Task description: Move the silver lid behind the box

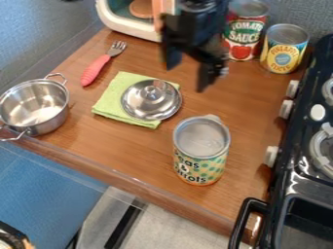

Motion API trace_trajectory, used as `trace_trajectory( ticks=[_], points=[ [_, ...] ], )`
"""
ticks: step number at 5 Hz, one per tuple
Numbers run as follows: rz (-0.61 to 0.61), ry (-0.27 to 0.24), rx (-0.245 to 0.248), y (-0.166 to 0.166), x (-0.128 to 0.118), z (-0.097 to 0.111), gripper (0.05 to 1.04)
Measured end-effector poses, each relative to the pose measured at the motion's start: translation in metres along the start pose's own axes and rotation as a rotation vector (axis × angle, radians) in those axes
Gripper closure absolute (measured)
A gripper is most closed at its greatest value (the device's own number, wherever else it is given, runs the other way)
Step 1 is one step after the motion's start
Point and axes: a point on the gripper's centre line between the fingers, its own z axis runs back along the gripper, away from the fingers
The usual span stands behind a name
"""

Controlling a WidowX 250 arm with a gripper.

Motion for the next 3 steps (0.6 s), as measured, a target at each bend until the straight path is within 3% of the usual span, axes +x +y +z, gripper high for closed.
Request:
trace_trajectory(
  ticks=[1, 3],
  points=[
    [0.058, 0.050, -0.005, 0.035, -0.013, -0.027, 0.084],
    [0.117, 0.090, -0.031, 0.054, -0.026, -0.056, 0.084]
  ],
)
